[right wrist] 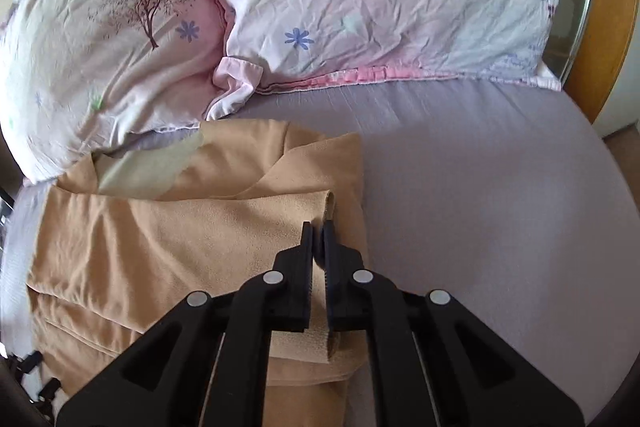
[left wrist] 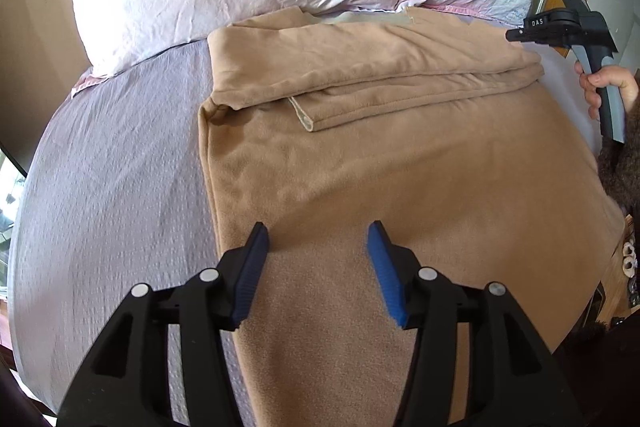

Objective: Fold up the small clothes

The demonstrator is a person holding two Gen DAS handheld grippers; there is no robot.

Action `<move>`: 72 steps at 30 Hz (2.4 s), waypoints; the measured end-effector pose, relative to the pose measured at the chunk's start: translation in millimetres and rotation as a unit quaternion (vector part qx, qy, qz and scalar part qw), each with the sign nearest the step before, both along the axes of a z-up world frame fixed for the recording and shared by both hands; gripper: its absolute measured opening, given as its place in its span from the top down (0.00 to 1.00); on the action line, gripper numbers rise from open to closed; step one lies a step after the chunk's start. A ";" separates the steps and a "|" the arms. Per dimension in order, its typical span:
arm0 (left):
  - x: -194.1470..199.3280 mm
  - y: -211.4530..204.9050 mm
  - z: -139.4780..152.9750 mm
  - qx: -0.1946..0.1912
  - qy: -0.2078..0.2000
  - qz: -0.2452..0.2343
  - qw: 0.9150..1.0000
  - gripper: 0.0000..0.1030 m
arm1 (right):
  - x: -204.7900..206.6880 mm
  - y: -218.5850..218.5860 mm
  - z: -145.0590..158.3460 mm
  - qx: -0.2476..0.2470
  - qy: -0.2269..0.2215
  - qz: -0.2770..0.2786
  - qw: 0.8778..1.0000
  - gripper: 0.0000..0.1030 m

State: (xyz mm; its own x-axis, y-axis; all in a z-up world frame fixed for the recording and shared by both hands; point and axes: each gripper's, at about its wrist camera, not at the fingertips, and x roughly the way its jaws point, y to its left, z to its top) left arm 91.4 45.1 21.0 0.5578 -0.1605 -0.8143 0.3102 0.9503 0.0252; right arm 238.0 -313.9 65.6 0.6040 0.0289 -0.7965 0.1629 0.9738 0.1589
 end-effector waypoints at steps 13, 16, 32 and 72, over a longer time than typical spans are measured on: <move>-32.7 24.6 22.8 -0.067 -0.017 -0.011 0.998 0.43 | -46.2 -1.3 -1.0 0.144 0.019 0.099 0.984 0.70; -58.7 48.8 32.3 -0.079 -0.020 -0.012 0.997 0.33 | -113.7 -2.6 17.9 0.153 -0.004 0.186 0.971 0.14; -161.8 106.3 -36.0 -0.245 0.086 -0.027 0.965 0.32 | -288.4 -36.0 -93.6 0.304 0.108 0.246 0.914 0.14; 197.6 151.8 7.8 -0.453 0.031 0.232 0.860 0.37 | 69.9 -81.1 -27.7 0.291 -0.056 -0.041 0.954 0.79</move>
